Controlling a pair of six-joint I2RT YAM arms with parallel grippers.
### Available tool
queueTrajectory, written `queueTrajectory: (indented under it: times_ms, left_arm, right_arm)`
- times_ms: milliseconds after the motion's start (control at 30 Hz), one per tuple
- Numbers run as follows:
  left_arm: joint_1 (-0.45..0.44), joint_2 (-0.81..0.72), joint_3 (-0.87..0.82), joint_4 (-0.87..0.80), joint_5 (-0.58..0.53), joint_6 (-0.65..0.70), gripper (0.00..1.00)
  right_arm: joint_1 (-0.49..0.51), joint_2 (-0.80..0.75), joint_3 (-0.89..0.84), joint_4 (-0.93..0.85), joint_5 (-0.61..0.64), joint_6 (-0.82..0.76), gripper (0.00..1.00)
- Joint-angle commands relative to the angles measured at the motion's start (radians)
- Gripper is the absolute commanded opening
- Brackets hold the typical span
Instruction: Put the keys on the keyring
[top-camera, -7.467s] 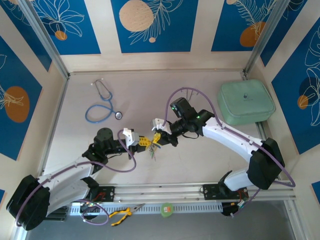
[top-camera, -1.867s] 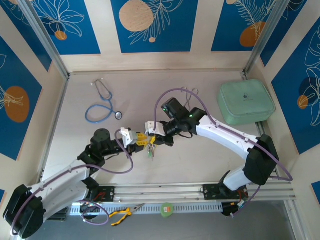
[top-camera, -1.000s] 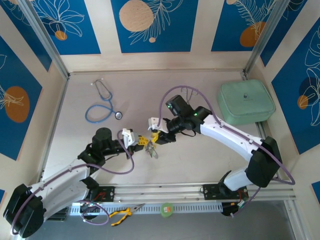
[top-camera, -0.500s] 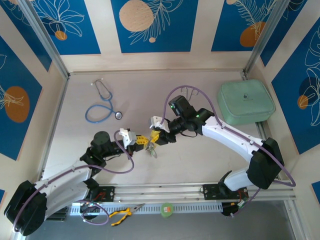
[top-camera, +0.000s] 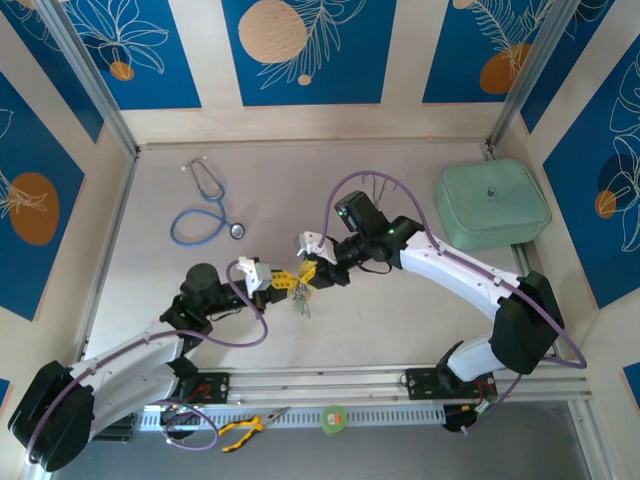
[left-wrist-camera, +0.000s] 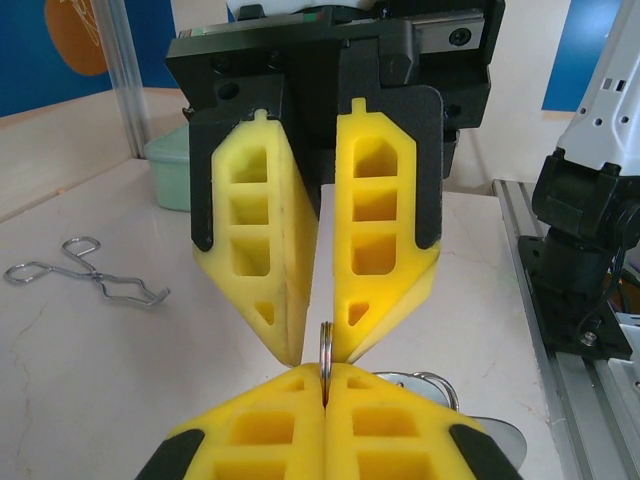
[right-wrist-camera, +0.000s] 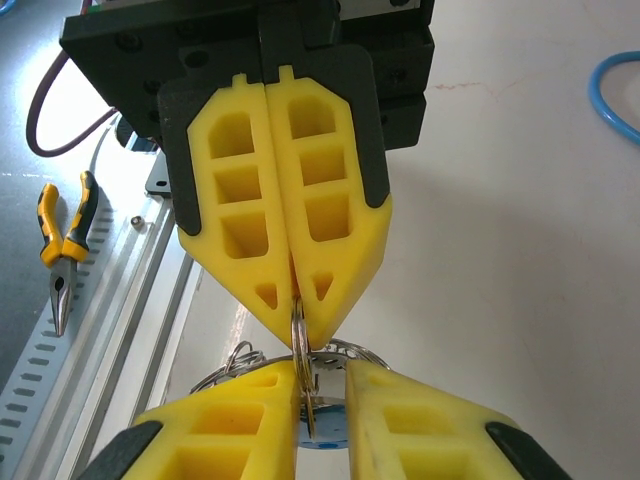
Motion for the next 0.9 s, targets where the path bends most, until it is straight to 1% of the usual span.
queueTrajectory:
  times_ms: [0,133,333,533,633,700,867]
  left_arm:
    - [-0.005,-0.021,-0.003,0.042,0.024,-0.008,0.00]
    - [-0.005,-0.026,-0.002,0.032,0.022,-0.003,0.00]
    - [-0.005,-0.023,0.002,0.028,0.027,0.001,0.00]
    - [-0.005,-0.023,0.005,0.024,0.027,0.002,0.00]
    - [-0.005,-0.023,0.005,0.020,0.029,0.005,0.00]
    - [-0.004,-0.023,0.005,0.023,0.030,0.006,0.00]
    - [-0.005,-0.017,0.006,0.045,0.042,0.002,0.00]
  right_arm:
    - [-0.004,-0.008,0.002,-0.022,-0.022,-0.004,0.23]
    - [-0.016,-0.035,-0.016,-0.027,-0.011,-0.004,0.25]
    - [-0.023,-0.035,-0.024,-0.043,0.003,-0.005,0.23]
    - [-0.023,-0.025,-0.018,-0.050,0.005,-0.005,0.15]
    - [-0.024,-0.025,-0.019,-0.053,0.001,-0.005,0.07]
    - [-0.022,-0.020,-0.022,-0.051,0.000,-0.003,0.04]
    - [-0.014,0.012,-0.017,-0.049,0.005,0.002,0.03]
